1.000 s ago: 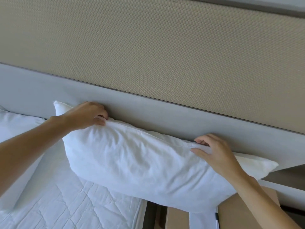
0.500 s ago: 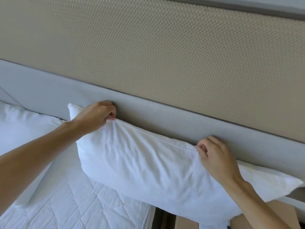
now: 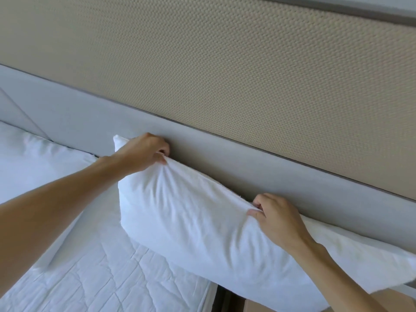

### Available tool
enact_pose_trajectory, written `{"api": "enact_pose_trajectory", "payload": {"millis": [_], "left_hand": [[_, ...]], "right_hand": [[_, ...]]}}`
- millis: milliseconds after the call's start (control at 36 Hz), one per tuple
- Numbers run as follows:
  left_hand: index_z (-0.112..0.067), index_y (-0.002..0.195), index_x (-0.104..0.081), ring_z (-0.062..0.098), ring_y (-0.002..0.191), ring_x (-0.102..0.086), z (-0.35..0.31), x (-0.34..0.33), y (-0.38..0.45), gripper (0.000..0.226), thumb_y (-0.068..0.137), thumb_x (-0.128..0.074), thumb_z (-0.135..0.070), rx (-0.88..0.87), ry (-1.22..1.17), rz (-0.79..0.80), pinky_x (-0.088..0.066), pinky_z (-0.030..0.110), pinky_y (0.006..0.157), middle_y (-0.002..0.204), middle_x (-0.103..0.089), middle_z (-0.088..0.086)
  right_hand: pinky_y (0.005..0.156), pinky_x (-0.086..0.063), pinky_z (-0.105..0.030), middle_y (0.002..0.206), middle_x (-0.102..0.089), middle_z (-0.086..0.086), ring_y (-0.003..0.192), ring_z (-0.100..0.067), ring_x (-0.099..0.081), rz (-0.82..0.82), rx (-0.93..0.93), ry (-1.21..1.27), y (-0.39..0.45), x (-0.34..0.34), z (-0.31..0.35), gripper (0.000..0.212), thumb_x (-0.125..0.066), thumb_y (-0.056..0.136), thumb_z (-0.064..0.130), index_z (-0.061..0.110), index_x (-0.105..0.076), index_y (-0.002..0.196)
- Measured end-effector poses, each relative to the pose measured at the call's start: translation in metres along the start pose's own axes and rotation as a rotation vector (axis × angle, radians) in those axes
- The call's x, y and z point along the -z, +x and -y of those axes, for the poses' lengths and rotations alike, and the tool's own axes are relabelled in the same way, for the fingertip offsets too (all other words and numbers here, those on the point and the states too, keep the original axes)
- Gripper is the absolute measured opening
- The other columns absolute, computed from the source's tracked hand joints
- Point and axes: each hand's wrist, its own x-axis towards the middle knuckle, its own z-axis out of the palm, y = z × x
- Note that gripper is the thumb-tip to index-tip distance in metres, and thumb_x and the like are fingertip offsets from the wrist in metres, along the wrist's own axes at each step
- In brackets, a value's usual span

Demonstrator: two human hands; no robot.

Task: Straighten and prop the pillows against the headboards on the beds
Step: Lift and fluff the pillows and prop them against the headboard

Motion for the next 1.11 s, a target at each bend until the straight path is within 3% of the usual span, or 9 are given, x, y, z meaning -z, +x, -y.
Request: {"api": "enact_pose_trajectory", "payload": {"millis": [194,306,389,528,694,833,944,1056,1111], "left_hand": [[-0.009,0.078,-0.064,0.008,0.073,-0.050,0.009,-0.003,-0.012,0.017,0.079,-0.067,0.008,-0.141,-0.016,-0.209,-0.052,0.038,0.064,0.080,-0.057,-0.008],[-0.016,0.083,-0.065,0.013,0.085,-0.057,0.016,-0.007,-0.015,0.009,0.083,-0.073,-0.019,-0.093,0.074,-0.213,-0.035,0.029,0.056,0.086,-0.059,-0.010],[-0.025,0.095,-0.068,0.013,0.102,-0.058,0.027,-0.003,-0.016,0.023,0.081,-0.070,-0.044,-0.029,0.077,-0.169,-0.038,0.032,0.071,0.100,-0.062,-0.012],[-0.033,0.109,-0.066,0.013,0.117,-0.050,0.048,0.010,-0.023,0.029,0.082,-0.069,-0.044,0.128,0.082,-0.117,-0.031,0.032,0.097,0.113,-0.060,-0.013],[-0.023,0.092,-0.071,0.022,0.101,-0.056,0.057,0.013,-0.030,0.010,0.090,-0.063,-0.028,0.227,0.058,-0.209,-0.033,0.031,0.074,0.098,-0.065,-0.005],[-0.011,0.087,-0.072,0.026,0.094,-0.058,0.060,0.025,-0.028,0.013,0.092,-0.060,-0.015,-0.019,0.108,-0.317,-0.047,0.037,0.065,0.086,-0.064,0.003],[-0.014,0.085,-0.069,0.019,0.093,-0.056,0.068,0.030,-0.021,0.017,0.089,-0.065,-0.030,-0.046,0.027,-0.201,-0.049,0.038,0.071,0.084,-0.059,-0.004],[-0.028,0.086,-0.068,0.014,0.093,-0.054,0.090,0.032,-0.024,0.021,0.083,-0.067,-0.048,0.170,-0.137,-0.064,-0.045,0.034,0.083,0.087,-0.061,-0.012],[-0.032,0.090,-0.071,0.009,0.092,-0.054,0.101,0.033,-0.031,0.021,0.080,-0.070,-0.050,0.260,-0.260,-0.044,-0.041,0.025,0.083,0.090,-0.065,-0.015]], "right_hand": [[0.053,-0.043,-0.034,0.066,-0.055,0.007,0.066,-0.021,-0.055,-0.235,-0.052,-0.011,0.002,0.004,0.007,0.030,-0.082,0.076,0.026,0.017,-0.056,0.066],[0.057,-0.033,-0.028,0.073,-0.053,0.009,0.075,-0.020,-0.056,-0.196,-0.079,-0.052,0.002,-0.003,0.011,0.027,-0.077,0.081,0.029,0.020,-0.054,0.070],[0.066,-0.042,-0.032,0.085,-0.054,0.009,0.085,-0.018,-0.056,-0.138,-0.026,0.029,0.009,-0.009,0.018,0.015,-0.070,0.086,0.030,0.020,-0.060,0.083],[0.081,-0.046,-0.031,0.098,-0.063,0.005,0.095,-0.015,-0.057,-0.097,0.038,0.152,0.030,-0.020,0.041,0.022,-0.065,0.091,0.034,0.016,-0.065,0.104],[0.065,-0.037,-0.034,0.071,-0.054,-0.001,0.071,-0.023,-0.052,-0.064,0.063,0.094,0.056,-0.027,0.064,0.026,-0.061,0.093,0.014,0.007,-0.056,0.068],[0.059,-0.024,-0.023,0.062,-0.054,-0.001,0.060,-0.019,-0.047,-0.183,-0.004,0.157,0.057,-0.009,0.061,0.029,-0.066,0.085,-0.004,0.011,-0.056,0.062],[0.062,-0.029,-0.026,0.068,-0.061,-0.002,0.067,-0.020,-0.054,-0.094,-0.051,0.125,0.056,-0.008,0.061,0.021,-0.062,0.090,0.004,0.007,-0.063,0.069],[0.074,-0.044,-0.025,0.082,-0.069,0.004,0.080,-0.014,-0.064,-0.007,-0.068,0.274,0.067,-0.006,0.081,0.004,-0.064,0.089,0.014,0.012,-0.067,0.090],[0.082,-0.052,-0.026,0.088,-0.071,0.007,0.085,-0.008,-0.067,-0.001,-0.085,0.397,0.079,-0.005,0.096,0.015,-0.069,0.087,0.021,0.013,-0.068,0.100]]}}
